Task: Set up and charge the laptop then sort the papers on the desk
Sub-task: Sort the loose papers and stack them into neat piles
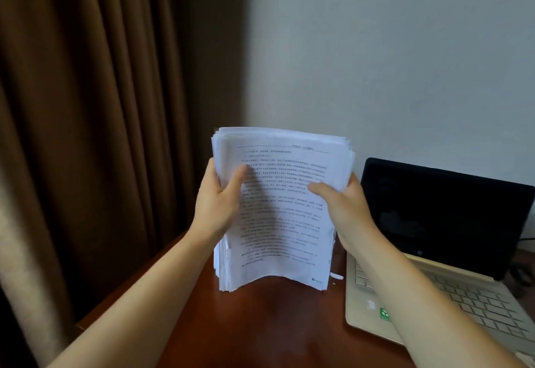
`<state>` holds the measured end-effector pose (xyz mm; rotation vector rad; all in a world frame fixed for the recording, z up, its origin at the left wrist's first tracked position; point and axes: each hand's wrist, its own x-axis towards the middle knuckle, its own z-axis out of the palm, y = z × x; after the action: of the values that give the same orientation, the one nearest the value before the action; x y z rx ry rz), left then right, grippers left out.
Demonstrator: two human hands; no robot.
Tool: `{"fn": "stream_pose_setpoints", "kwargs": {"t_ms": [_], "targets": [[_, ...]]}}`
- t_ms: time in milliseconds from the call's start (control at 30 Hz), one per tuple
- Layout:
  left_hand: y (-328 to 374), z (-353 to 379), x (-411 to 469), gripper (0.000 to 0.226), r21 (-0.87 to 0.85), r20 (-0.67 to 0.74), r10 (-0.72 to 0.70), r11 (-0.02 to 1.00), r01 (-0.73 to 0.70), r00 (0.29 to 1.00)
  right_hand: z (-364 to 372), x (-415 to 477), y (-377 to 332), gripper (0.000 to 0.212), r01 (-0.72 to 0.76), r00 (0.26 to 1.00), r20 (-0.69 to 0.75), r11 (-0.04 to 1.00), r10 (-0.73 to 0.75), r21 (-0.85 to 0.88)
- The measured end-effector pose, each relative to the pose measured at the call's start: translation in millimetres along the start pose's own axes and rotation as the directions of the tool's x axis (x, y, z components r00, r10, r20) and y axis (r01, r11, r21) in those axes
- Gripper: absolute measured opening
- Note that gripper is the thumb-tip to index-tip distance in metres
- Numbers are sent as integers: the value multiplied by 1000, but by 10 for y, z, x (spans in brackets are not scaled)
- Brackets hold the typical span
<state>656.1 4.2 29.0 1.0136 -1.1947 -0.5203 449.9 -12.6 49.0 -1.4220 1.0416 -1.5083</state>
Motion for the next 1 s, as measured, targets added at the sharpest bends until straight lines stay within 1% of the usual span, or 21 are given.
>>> {"fn": "stream_pose_setpoints", "kwargs": {"t_ms": [67,133,167,233,300,367,400,467,500,533,567,633,733,767,900,1000], "targets": [[56,73,-17,18,63,-31,22,998,-20,999,74,-30,-45,32,38,999,-18,998,-39,-55],[127,108,-40,15,99,-64,55,994,-49,996,106,-50,-97,33,98,993,-58,991,-104,-94],[144,107,-48,14,93,-80,64,994,-57,995,101,-61,-109,34,115,990,-76,988,-123,-101],[176,88,-84,14,39,-99,54,998,-50,994,75,-87,-105,35,103,987,-112,988,-116,-117],[241,74,-94,24,-27,-141,29,999,-33,990,58,-113,-119,29,78,983,-159,992,-93,-99],[357,80,-50,29,-77,-219,6,997,-23,976,75,-121,-211,24,59,976,-205,997,-67,-43],[430,94,-12,34,-98,-262,-14,995,-12,965,92,-111,-275,30,45,973,-225,999,-49,-21],[568,135,72,55,-156,-329,-117,985,69,937,133,-100,-422,43,-7,962,-271,1000,13,25],[615,151,118,62,-184,-346,-176,976,117,922,151,-92,-481,49,-39,955,-291,998,50,46],[645,165,158,65,-215,-349,-223,964,153,910,163,-85,-534,54,-69,948,-307,996,85,61],[656,172,198,63,-233,-350,-248,957,172,903,172,-83,-580,58,-95,943,-312,993,114,74],[662,185,241,52,-212,-361,-254,959,186,897,180,-71,-625,49,-99,945,-305,992,120,81],[688,181,220,31,-166,-366,-241,967,192,899,170,-31,-652,40,-110,946,-297,991,127,75],[696,171,208,29,-161,-366,-234,969,186,901,159,-23,-655,39,-113,945,-301,991,127,65],[697,137,178,39,-108,-364,-188,981,159,912,118,-2,-654,36,-124,941,-312,991,130,38],[747,146,181,40,-115,-331,-184,981,154,926,122,13,-622,34,-127,949,-287,991,132,34]]}}
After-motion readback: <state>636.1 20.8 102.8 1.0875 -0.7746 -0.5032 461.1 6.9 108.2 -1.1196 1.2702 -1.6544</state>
